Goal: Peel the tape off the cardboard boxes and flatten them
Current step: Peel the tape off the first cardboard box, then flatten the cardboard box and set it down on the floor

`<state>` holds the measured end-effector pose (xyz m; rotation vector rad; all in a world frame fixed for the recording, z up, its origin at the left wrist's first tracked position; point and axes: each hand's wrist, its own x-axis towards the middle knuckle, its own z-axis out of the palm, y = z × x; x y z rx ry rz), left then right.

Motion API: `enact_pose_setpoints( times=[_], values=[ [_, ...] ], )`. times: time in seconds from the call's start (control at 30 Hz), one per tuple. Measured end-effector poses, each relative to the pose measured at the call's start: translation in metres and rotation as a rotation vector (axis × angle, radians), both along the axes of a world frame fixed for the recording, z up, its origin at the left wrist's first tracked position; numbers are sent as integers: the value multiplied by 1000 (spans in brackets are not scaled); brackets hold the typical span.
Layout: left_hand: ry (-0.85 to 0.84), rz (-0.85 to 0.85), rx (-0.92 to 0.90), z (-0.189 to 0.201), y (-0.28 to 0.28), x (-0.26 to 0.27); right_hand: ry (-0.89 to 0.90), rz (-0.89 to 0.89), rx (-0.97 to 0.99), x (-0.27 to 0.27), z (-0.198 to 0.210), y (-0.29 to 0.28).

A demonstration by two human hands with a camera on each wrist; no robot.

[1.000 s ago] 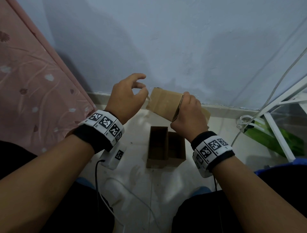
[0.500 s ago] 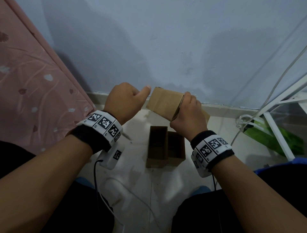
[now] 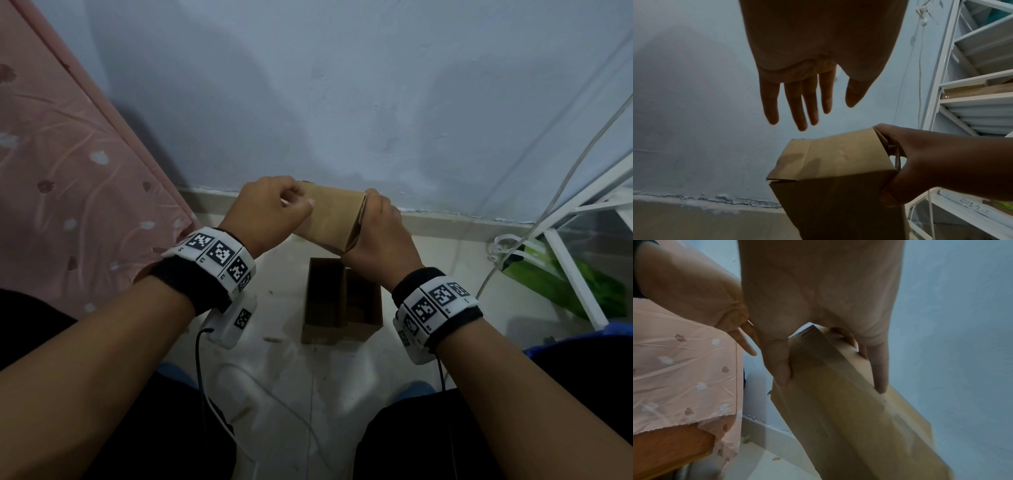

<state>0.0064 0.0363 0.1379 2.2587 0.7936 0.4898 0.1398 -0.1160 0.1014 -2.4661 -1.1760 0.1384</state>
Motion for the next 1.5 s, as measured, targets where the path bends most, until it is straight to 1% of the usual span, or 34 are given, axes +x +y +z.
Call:
enact_pose_setpoints(
  times=[0.1,0.2,0.27,0.4,0.57,0.6,0.67,0.73,0.87,1.0,1.07,1.1,1.13,1.2,1.23,1.27,1.4,1.43,1.5],
  values=[
    [161,-32,-60,-7,0,1,57,99,49,-5,5,1],
    [243,-20,-123,-12,-1,0,78,188,89,-9,7,2],
    [296,-39,-120,-12,-4,-1,63,209,95,-10,8,2],
    [312,-16,-75,-13,-2,0,34,211,111,-10,11,0],
    [329,52,-138,-14,0,0,-12,226,74,-14,16,-1],
    [314,102,-176,-14,2,-1,-36,229,57,-14,18,-2],
    [226,233,-256,-13,9,-2,-72,217,6,-14,18,-3],
    [105,305,-254,-11,15,-3,-84,172,-26,-14,17,-3],
    [-52,319,-172,-8,19,-1,-140,52,-9,-9,10,1],
    [-99,285,-206,-11,20,1,-204,-76,-61,-7,11,-2],
    [-124,270,-220,-10,19,2,-187,-102,-92,-9,10,-2],
    [-147,264,-229,-9,19,2,-84,-92,-83,-8,10,0],
    [-174,254,-246,-7,19,3,124,-74,-27,-7,12,1],
    [-236,209,-302,-5,20,2,705,-54,196,-7,13,4],
    [-259,185,-330,-4,19,1,916,-79,309,-8,13,6],
    [-274,165,-350,-2,17,1,1040,-114,397,-10,16,7],
    [-349,56,-475,6,9,-1,1338,-321,683,1,25,4],
    [-359,10,-510,8,8,-1,1371,-356,752,7,25,1],
    [-339,-51,-548,12,5,-2,1371,-415,843,12,26,-5]
  ],
)
